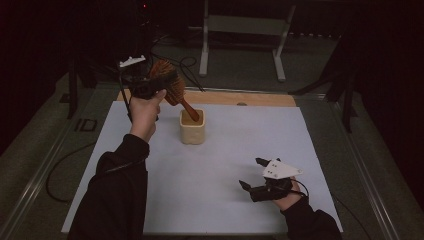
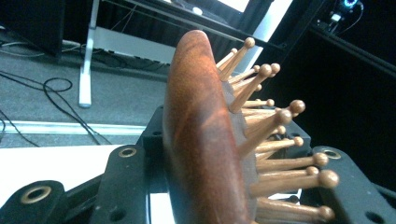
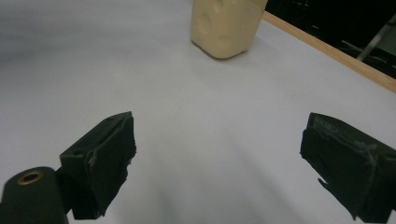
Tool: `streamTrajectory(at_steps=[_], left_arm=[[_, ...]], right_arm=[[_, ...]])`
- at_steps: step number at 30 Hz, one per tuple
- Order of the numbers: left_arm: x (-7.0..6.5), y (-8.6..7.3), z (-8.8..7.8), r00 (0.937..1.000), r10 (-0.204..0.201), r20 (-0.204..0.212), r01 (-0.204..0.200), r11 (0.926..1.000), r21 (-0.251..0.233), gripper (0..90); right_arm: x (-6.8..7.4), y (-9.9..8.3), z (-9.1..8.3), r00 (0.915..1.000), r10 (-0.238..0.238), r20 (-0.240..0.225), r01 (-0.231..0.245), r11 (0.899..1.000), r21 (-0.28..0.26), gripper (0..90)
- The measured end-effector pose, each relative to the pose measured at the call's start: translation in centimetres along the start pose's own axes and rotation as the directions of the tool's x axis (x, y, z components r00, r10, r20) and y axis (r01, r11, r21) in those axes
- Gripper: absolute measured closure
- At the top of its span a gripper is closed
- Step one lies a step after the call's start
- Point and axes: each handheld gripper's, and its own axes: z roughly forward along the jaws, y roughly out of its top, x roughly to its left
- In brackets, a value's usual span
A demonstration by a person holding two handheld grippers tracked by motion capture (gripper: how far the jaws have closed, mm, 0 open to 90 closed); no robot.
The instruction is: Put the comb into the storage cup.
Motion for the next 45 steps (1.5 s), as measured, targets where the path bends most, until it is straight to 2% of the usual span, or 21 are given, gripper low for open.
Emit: streamTrajectory(at_steps=[4, 8, 17, 37, 45], left_arm=[[0.2, -0.8, 0.7, 0.9999, 0.000, 0.011, 0.000, 0.9999, 0.015, 52.7], [0.3, -1.5, 1.4, 0.9998, 0.019, -0.008, -0.019, 0.9994, 0.029, 52.7], [1.0, -2.9, 2.7, 0.9999, -0.012, -0.004, 0.012, 0.9983, 0.057, 52.7], [1.9, -4.9, 4.2, 0.9998, -0.016, -0.007, 0.017, 0.9947, 0.101, 52.5], [2.3, -5.4, 4.7, 0.9999, -0.015, 0.009, 0.013, 0.9914, 0.130, 52.2]], right_arm=[[0.0, 0.0, 0.0, 1.0000, -0.001, -0.001, 0.001, 1.000, -0.001, 9.6], [0.0, -0.1, -0.1, 1.0000, 0.003, -0.004, -0.003, 1.000, 0.002, 9.6], [0.0, -0.1, 0.0, 0.9999, 0.004, -0.011, -0.004, 1.000, 0.001, 9.6], [0.0, -0.2, -0.1, 0.9998, 0.005, -0.018, -0.005, 1.000, 0.002, 9.6], [0.0, -0.2, 0.0, 0.9998, 0.007, -0.020, -0.007, 1.000, 0.004, 9.6]])
